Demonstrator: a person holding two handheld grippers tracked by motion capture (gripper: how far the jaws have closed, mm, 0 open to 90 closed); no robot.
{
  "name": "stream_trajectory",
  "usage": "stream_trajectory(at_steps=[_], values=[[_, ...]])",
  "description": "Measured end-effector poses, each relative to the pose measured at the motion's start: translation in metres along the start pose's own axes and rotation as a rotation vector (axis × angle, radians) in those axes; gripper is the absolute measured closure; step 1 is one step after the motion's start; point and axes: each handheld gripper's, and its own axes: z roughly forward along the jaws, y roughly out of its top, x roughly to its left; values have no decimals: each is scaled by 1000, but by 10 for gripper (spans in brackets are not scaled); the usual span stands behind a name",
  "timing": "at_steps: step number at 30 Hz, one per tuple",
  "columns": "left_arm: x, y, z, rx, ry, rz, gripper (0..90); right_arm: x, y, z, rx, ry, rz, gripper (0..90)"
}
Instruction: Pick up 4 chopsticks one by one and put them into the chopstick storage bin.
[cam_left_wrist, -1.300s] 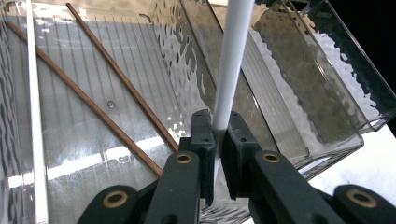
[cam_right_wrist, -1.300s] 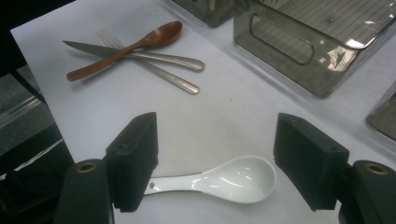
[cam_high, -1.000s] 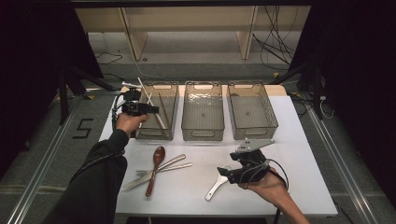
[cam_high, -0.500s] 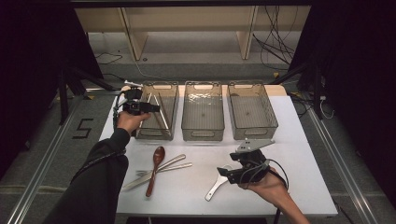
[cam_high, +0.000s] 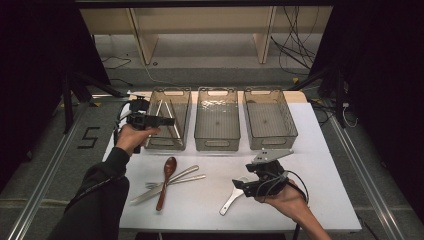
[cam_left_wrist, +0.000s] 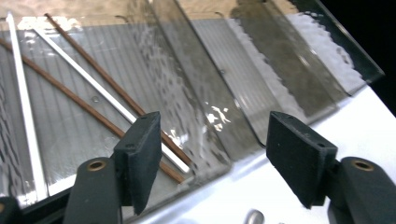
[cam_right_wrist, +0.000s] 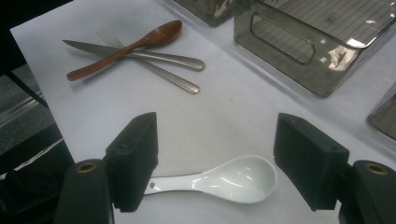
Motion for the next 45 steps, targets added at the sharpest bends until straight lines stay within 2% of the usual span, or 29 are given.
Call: stream_trajectory(at_steps=[5,9,21,27,29,33,41,45], values=[[-13,-17,-14,-39,-56,43,298,0,0,2,4,-1,4,317],[-20,-30,-18,-35,-89,63,268,3,-1,5,13,0,-1,316],[-35,-64,-28,-72,-133,101,232,13,-4,24,59,21,-27,317],[-42,-77,-26,-89,-175,119,207,16,-6,32,84,28,-40,318],[-45,-80,-27,-96,-187,139,200,16,-7,35,92,29,-44,319],[-50,-86,-30,-111,-182,177,193,17,-7,39,97,35,-38,323],[-53,-94,-33,-123,-171,171,191,18,-8,48,116,56,-43,334],[-57,-96,-33,-128,-168,183,190,18,-9,53,129,61,-49,344]])
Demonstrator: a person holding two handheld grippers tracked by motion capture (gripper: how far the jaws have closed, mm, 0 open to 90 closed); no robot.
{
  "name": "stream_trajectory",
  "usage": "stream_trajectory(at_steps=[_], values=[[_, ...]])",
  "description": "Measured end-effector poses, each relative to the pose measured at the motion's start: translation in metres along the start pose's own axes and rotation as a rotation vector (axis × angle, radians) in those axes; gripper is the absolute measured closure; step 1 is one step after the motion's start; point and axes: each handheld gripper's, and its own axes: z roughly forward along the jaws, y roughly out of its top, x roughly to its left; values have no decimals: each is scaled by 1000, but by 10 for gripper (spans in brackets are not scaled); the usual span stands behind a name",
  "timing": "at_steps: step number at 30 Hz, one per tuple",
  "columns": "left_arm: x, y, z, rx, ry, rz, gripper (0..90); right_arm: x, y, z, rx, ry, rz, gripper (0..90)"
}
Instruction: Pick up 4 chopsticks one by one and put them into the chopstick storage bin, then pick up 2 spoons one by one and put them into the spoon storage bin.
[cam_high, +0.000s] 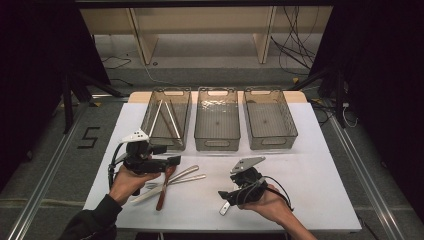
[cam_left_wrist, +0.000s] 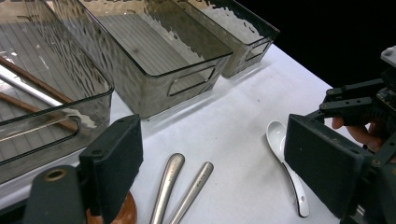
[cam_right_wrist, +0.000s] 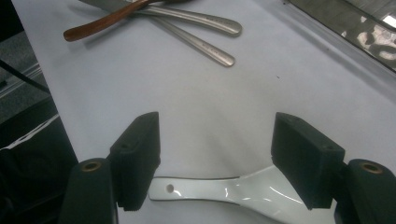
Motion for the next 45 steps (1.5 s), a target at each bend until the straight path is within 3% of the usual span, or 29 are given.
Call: stream_trajectory(at_steps=[9,20,24,36,45], values=[[-6,-7,-1,8,17,25,187,1,-2,6,29,5,-20,492],[-12,-15,-10,-11,22,51,182,6,-1,16,67,13,-49,805],[-13,-16,-11,-12,25,52,182,6,-1,23,97,17,-67,874],[-15,-21,-7,8,32,86,182,5,-4,36,176,0,-81,900],[-16,-23,-7,18,30,92,182,12,-5,41,241,33,-102,900]])
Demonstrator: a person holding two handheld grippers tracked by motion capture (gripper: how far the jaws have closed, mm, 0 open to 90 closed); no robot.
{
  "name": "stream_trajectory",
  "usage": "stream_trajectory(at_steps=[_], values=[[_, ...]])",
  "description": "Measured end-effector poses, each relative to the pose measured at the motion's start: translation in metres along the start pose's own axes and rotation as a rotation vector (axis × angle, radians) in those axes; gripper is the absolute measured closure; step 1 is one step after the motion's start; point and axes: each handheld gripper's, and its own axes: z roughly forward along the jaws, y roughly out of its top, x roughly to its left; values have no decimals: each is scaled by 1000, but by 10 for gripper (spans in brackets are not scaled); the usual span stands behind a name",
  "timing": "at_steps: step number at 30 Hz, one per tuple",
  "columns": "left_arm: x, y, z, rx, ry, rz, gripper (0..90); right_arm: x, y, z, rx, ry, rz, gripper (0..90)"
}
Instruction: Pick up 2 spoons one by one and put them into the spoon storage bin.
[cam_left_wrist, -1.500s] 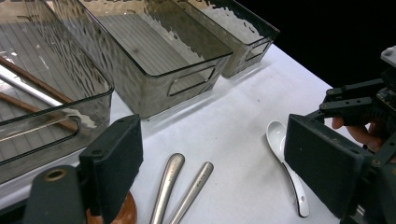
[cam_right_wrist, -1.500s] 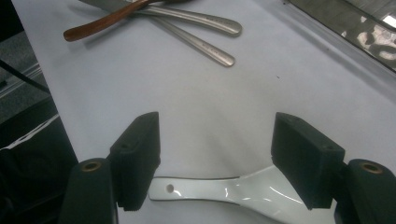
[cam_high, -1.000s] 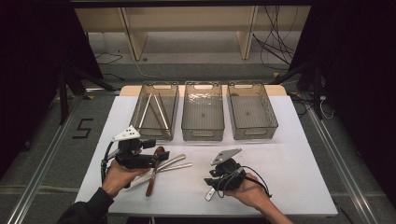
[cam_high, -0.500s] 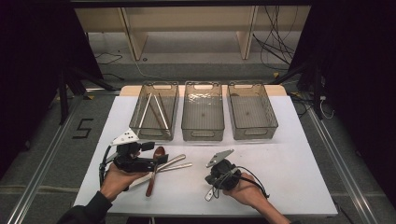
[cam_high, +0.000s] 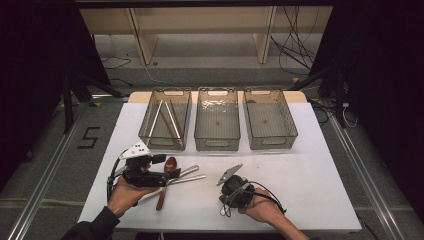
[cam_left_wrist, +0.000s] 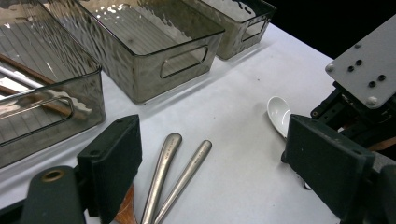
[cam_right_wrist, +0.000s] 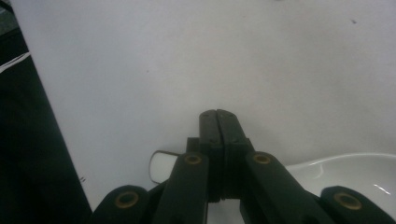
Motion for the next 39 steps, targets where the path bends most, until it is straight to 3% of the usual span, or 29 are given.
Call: stream_trajectory(at_steps=[8,15,26,32,37,39], values=[[0,0,0,0,0,-5,182,3,-9,-8,75,11,-33,900],[-1,-1,0,3,1,0,182,-3,-22,-17,146,9,-41,900],[0,-1,-1,-4,5,-5,182,-22,-41,-33,212,-65,-27,900],[1,-1,-1,-3,8,-7,182,-36,-49,-39,216,-110,10,900],[2,-1,-1,-3,10,-7,182,-34,-46,-44,186,-89,12,900],[2,-1,-2,-3,11,-7,182,-34,-43,-49,158,-85,13,809]])
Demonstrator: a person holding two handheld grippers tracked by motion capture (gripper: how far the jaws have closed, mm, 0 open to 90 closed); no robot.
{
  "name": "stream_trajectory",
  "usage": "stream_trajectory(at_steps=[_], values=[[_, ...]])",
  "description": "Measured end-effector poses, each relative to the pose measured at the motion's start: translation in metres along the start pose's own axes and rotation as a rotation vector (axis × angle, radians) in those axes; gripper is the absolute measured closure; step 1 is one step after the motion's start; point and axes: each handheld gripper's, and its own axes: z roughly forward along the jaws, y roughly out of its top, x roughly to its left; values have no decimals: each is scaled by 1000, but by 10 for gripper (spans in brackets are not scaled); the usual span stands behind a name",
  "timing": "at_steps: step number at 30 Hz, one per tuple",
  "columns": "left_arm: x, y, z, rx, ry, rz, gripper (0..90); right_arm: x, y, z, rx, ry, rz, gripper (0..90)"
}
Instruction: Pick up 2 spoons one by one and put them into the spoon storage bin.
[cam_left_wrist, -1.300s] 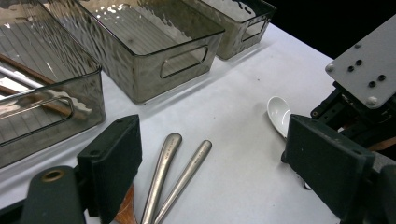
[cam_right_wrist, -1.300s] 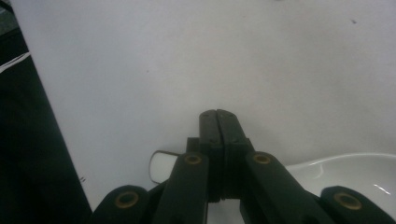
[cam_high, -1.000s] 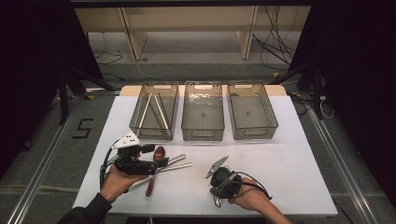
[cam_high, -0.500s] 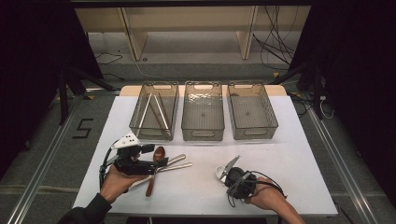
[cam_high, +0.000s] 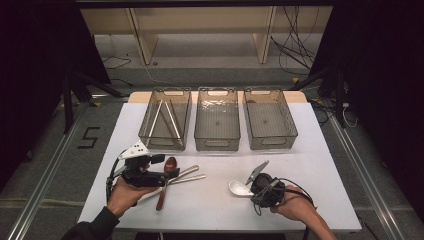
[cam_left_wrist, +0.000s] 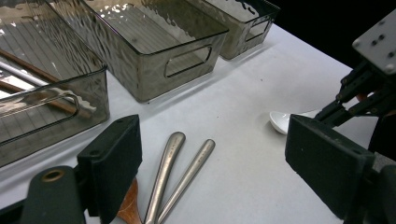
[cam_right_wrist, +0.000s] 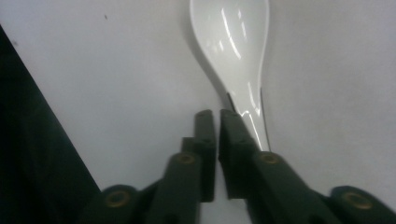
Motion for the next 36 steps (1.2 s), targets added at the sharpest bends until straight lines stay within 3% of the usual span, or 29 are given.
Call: stream_trajectory(at_steps=[4,6,12,22,31,36], values=[[0,0,-1,-6,1,-3,182,0,3,-7,-39,-15,5,602],[1,0,-1,-4,6,-1,181,0,5,-8,-52,-50,19,511],[3,0,-1,-7,12,-6,177,-8,7,-3,-44,-64,50,431],[2,1,-3,-27,14,-5,168,-18,5,8,22,-12,43,518],[1,1,-3,-35,13,-1,166,-14,7,14,71,-23,-5,675],[1,1,-3,-34,14,2,165,-12,7,14,73,-17,-36,749]])
